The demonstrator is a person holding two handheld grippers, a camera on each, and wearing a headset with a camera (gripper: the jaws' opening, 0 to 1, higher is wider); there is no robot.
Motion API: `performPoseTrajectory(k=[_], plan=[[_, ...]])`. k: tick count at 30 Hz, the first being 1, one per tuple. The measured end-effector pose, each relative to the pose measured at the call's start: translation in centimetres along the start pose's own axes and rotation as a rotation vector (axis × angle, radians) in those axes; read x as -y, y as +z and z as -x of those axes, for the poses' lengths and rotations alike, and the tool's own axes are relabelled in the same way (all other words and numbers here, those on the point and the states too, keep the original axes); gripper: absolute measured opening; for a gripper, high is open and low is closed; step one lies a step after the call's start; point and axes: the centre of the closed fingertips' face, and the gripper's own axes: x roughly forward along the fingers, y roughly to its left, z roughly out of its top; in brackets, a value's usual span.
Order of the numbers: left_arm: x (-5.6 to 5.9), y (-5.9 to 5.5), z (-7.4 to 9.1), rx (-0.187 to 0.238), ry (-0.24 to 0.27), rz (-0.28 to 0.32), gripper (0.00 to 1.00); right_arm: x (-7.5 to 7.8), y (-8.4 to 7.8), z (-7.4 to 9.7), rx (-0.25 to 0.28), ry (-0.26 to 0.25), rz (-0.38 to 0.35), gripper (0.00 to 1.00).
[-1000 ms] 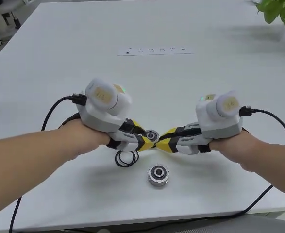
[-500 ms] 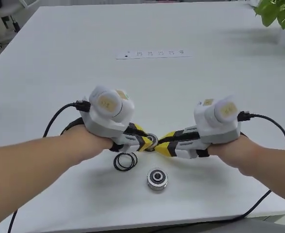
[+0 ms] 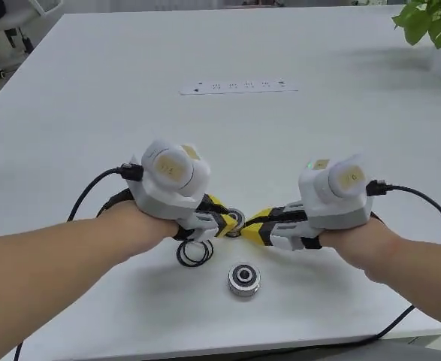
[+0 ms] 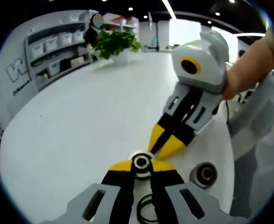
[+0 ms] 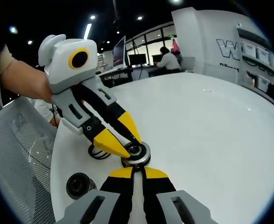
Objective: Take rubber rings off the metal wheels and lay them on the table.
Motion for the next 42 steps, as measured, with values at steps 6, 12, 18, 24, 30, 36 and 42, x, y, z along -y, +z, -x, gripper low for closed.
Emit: performPoseTrajectory(k=[6,12,18,24,30,36,42], plan=[[0.0,0.0,0.0,-0.003,0.006,-0.005,0.13,0.4,-0.1,-0.1,-0.003,-0.009,-0.039,0.00],[0.0,-0.1,0.0,-0.007,0.011,-0.031,0.13,0.7,0.0,0.1,0.050,0.002,-0.226,0.00],[0.0,-0.1,0.0,-0.008,0.014,-0.035,0.12,1.2,0.7,1.1,0.114,-0.001,-0.332,0.00],[0.1,-0.1,0.0,-0.011,0.023,-0.033,0.12,0.8,1.5,1.2,0.153,0.010,-0.374,0.00],[0.1,-0.1,0.0,-0.012,0.030,-0.037,0.12,0.7,1.8,1.4,0.174,0.023,-0.407,0.00],[0.1,-0.1,0.0,-0.013,0.034,-0.037,0.12,0.1,2.3,1.1,0.177,0.049,-0.391,0.00],[0.2,-0.1,0.0,-0.014,0.034,-0.038,0.12,-1.2,3.2,1.0,0.203,0.101,-0.384,0.00]])
